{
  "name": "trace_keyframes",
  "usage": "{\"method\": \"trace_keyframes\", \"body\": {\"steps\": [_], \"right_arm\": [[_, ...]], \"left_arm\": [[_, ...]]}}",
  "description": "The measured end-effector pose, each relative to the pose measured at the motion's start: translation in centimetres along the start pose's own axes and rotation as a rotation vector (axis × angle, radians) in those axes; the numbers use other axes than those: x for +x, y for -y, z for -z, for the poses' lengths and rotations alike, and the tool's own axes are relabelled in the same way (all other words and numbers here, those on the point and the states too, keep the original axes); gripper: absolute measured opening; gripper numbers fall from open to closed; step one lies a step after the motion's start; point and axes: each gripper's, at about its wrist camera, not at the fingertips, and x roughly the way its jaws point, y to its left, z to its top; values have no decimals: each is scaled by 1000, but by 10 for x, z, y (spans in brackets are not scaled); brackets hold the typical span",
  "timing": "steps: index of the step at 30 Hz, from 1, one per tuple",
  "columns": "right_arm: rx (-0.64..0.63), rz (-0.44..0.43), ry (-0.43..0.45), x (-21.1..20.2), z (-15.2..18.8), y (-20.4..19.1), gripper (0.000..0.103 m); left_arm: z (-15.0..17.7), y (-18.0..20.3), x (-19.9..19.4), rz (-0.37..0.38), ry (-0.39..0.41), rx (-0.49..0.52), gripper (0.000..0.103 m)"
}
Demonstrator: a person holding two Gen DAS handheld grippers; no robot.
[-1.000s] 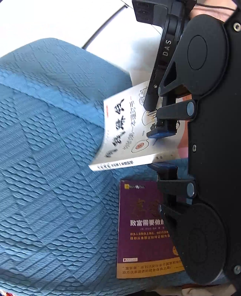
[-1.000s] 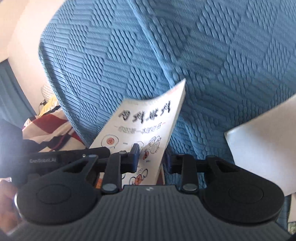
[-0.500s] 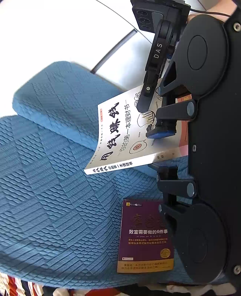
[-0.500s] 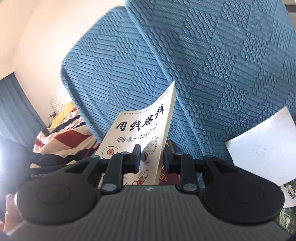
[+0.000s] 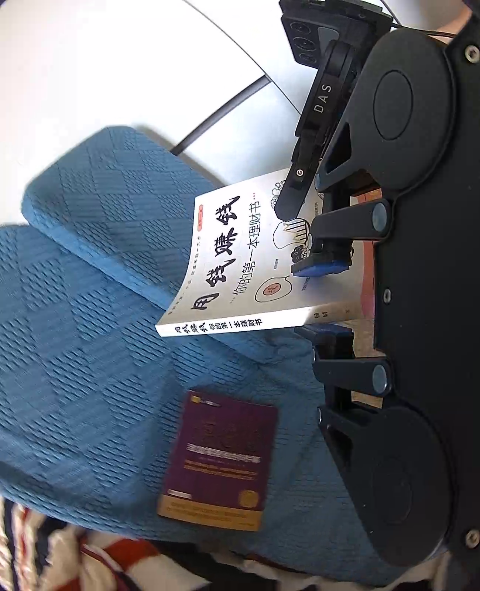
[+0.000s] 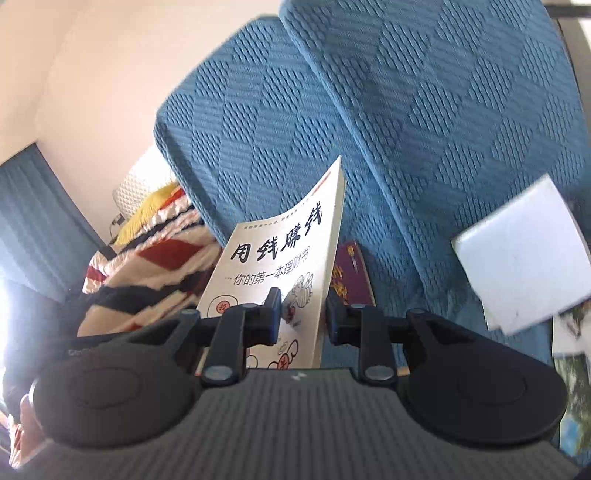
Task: Organize objects
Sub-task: 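Carry the white-and-orange book with the left tool and lay it onto the beige book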
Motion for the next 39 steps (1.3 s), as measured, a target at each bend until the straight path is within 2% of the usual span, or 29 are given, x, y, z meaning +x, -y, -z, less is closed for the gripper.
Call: {"method": "trace_keyframes", "body": {"steps": [3, 6, 15, 20, 26, 34, 39], "right_arm": [[37, 15, -33, 4, 22, 8, 28], [22, 32, -63, 10, 43, 14, 27], [63, 74, -170, 29, 100, 55, 27], [78, 102, -210, 38, 116, 72, 27], [97, 102, -238, 50, 127, 86, 28], [50, 87, -233, 58, 141, 88, 28], [33, 108, -239, 61, 151, 91, 28]], "left_arm": [[24, -15, 6, -7, -28, -54, 24], [50, -31, 14, -11, -68, -114, 24], [112, -57, 49, -69, -161, -198, 24], [121, -59, 64, -107, -195, -222, 24], [116, -63, 74, -144, -219, -236, 24], [126, -71, 76, -174, -235, -260, 24], [134, -70, 81, -192, -253, -247, 25]]}}
